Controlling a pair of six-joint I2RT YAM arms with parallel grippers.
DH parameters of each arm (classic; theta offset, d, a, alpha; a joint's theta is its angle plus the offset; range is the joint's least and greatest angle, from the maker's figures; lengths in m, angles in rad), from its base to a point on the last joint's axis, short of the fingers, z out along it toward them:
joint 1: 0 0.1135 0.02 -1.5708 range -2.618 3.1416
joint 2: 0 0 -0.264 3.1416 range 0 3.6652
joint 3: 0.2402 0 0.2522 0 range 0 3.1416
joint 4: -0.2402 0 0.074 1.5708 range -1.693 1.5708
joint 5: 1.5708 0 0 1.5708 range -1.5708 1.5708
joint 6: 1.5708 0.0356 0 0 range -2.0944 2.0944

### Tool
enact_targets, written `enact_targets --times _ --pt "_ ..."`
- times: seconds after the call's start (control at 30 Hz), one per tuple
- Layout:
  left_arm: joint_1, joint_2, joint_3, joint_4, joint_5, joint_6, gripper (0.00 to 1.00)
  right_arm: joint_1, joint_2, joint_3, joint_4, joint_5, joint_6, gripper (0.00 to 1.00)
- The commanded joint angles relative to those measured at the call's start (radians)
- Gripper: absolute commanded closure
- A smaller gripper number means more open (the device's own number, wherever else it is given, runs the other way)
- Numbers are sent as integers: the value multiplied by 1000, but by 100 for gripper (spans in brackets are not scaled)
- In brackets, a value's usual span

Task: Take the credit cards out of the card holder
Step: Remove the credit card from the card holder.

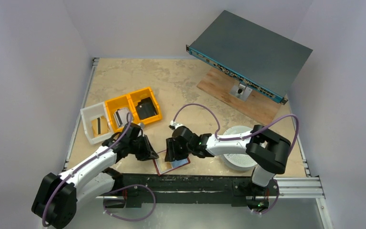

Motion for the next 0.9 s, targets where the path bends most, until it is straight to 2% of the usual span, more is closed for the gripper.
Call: enact_targets --times 0.0,0.4,0.67,0.87 --pt "-32 21 11 9 -22 -11 89 -10 -6 -14 52 -18 12 60" --pt "-135 91 59 -40 -148 -32 96 -20 10 -34 70 -31 17 60" --pt "-162 141 64 -17 -167 -48 97 -28 40 -53 112 -89 21 60" --pt "-175 186 73 29 -159 -65 98 -58 57 -98 204 -176 52 60"
